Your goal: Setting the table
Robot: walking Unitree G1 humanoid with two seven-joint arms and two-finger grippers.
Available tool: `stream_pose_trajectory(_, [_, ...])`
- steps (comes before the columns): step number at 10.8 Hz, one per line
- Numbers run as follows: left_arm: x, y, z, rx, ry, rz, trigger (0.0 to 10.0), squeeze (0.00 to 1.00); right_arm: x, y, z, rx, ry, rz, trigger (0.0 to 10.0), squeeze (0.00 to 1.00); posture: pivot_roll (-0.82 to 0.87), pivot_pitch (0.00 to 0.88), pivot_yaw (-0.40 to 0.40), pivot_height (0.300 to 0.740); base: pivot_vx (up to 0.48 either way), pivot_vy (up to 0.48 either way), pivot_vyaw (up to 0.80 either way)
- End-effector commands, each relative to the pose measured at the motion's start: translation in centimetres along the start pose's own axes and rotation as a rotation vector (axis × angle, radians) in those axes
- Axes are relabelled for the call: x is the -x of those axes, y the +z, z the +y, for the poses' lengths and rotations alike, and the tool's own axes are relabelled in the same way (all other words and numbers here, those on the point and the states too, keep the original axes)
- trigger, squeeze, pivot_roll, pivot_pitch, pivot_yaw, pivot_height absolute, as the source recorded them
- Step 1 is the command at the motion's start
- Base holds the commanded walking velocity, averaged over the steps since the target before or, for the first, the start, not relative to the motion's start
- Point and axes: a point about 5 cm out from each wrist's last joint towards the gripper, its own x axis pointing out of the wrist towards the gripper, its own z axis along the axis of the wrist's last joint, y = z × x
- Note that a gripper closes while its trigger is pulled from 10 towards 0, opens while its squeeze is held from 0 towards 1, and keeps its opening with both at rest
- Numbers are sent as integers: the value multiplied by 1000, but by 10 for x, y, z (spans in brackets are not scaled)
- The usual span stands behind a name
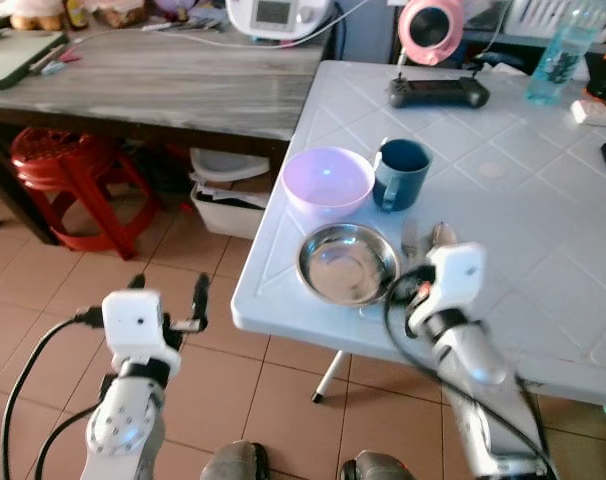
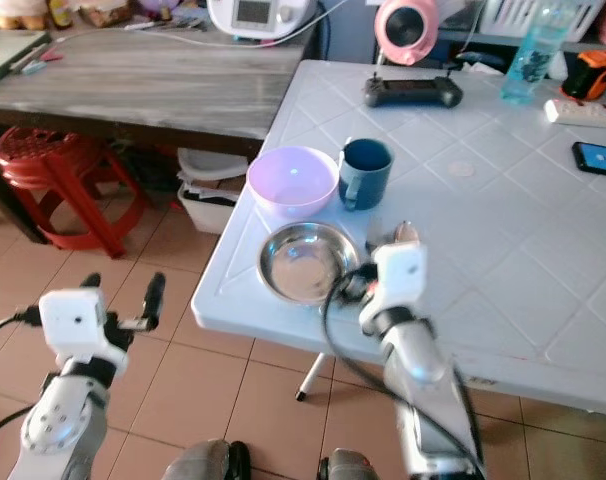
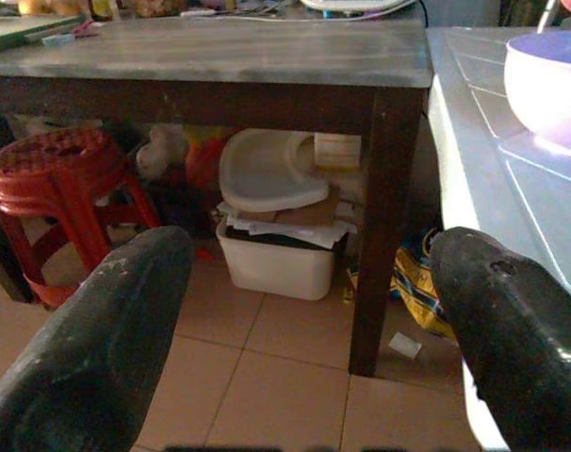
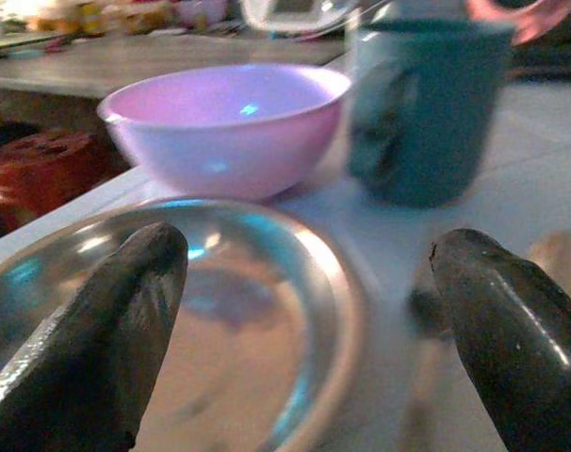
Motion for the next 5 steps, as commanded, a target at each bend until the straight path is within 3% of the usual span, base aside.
stream_pose_trajectory(1, [0,5,2,-13,-2,-14,10000,0,1,4,2,-37,30,-5,10000,0,35,138,43,740,0,0,0])
stream_pose_trajectory(5, [-1,5,-2,-5,-19,-14,10000,0,11,-3,-6,-102,23,51,10000,0,31,148,43,740,0,0,0])
